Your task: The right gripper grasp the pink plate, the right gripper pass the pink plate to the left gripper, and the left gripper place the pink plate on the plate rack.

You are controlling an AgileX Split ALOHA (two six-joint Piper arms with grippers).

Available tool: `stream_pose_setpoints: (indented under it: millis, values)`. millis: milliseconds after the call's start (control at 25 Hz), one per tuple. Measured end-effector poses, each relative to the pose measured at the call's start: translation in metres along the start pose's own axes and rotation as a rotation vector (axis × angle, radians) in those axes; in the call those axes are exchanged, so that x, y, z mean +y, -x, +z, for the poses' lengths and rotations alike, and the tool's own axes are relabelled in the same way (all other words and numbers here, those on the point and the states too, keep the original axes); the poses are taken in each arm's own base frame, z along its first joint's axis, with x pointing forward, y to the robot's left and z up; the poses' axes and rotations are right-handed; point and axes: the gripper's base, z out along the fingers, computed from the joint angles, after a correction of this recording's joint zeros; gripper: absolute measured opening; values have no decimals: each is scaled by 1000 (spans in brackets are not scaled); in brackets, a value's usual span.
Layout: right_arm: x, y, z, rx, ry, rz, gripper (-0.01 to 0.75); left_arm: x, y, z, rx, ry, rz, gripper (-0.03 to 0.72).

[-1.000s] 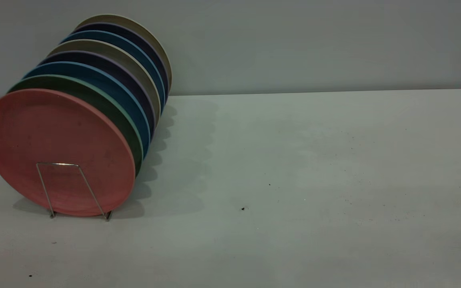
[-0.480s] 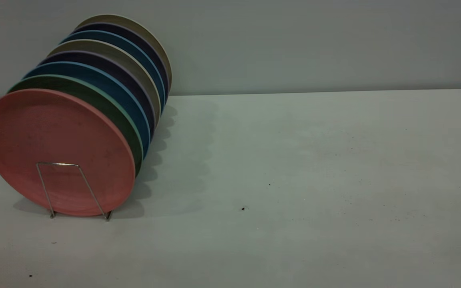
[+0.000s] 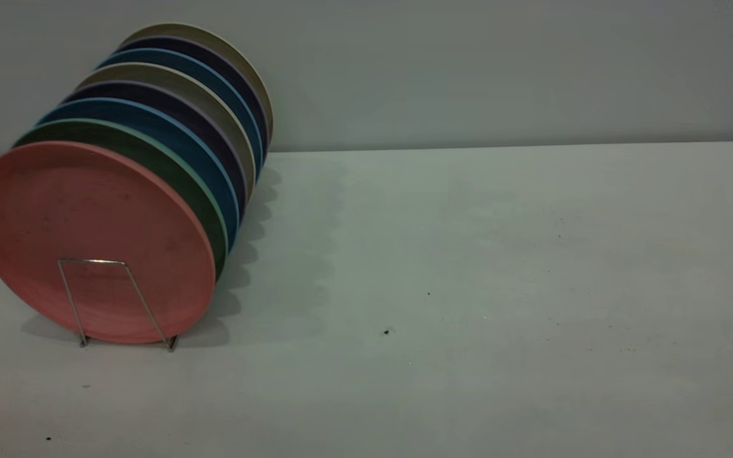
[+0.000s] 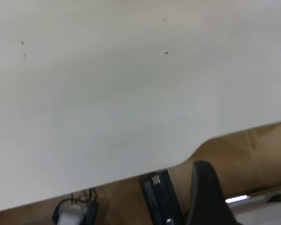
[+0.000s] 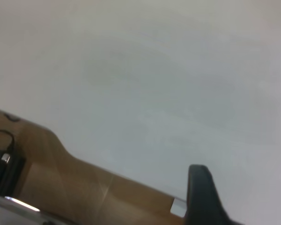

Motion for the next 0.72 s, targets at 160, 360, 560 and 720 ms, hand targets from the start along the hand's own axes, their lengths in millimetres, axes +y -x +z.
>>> stream_pose_setpoints:
  millis: [160, 360, 560, 720]
  values:
    - [0, -1, -2, -14, -1, -1, 460, 0, -2, -2, -25, 1, 0, 460]
    - [1, -3, -3, -29, -2, -2, 460, 0, -3, -3, -31, 1, 0, 460]
    - [4, -16, -19, -172, -75, 34, 460, 1, -6, -6, -59, 34, -48, 460]
    - [7, -21, -23, -214, -139, 74, 460, 0, -15, -12, -131, 93, -118, 460]
